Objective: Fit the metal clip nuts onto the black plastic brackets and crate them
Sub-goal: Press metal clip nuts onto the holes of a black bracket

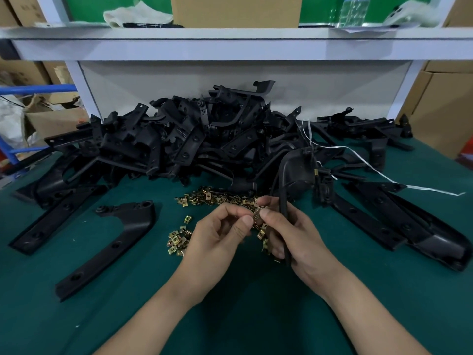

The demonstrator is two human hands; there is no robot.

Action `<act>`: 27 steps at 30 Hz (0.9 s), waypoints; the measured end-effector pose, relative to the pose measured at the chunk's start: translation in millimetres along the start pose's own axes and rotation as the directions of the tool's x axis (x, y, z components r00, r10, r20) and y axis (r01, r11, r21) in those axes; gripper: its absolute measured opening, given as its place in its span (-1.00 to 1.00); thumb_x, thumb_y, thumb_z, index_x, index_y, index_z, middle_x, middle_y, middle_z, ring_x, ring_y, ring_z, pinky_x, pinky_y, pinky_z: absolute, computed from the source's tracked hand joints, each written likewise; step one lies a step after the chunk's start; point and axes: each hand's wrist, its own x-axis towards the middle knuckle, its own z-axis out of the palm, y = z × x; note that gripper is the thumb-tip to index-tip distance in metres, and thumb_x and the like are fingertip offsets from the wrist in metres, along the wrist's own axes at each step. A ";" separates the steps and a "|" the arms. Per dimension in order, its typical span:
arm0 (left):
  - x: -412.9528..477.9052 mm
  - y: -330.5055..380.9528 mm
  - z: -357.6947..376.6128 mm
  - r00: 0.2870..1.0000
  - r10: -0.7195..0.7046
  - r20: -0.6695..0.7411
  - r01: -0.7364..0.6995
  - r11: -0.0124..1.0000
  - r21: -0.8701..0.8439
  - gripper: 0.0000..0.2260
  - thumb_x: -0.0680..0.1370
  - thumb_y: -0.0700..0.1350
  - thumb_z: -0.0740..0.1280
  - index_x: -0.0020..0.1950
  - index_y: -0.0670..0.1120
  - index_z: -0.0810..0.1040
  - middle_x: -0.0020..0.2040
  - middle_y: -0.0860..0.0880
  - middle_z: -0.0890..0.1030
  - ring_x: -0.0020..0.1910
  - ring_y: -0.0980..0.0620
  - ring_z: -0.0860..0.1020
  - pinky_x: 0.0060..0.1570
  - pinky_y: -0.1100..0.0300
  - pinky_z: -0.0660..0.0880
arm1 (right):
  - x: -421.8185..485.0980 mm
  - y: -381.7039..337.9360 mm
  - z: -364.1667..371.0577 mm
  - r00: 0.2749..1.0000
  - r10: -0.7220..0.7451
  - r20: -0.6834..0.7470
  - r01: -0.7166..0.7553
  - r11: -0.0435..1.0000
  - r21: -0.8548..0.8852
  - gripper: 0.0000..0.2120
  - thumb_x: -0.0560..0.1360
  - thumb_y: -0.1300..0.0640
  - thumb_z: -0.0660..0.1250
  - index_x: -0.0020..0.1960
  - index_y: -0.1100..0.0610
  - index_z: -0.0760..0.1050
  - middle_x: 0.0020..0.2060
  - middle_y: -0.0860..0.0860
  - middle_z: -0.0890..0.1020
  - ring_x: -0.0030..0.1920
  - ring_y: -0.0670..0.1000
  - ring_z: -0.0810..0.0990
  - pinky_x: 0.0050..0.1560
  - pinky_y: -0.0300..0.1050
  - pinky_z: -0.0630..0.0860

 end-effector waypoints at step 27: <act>0.0 0.2 1.2 0.997 -0.051 0.049 0.056 0.993 -0.105 -0.81 0.55 -0.04 0.31 0.09 -0.06 0.63 -0.19 0.10 0.66 -0.13 0.19 0.62 -0.08 0.40 0.50 | -2.7 -6.6 6.3 0.998 0.064 -0.025 -0.063 0.997 0.042 -0.80 0.49 0.03 0.35 0.07 -0.03 0.66 -0.46 -0.13 0.53 -0.49 -0.10 0.39 -0.47 -0.25 0.37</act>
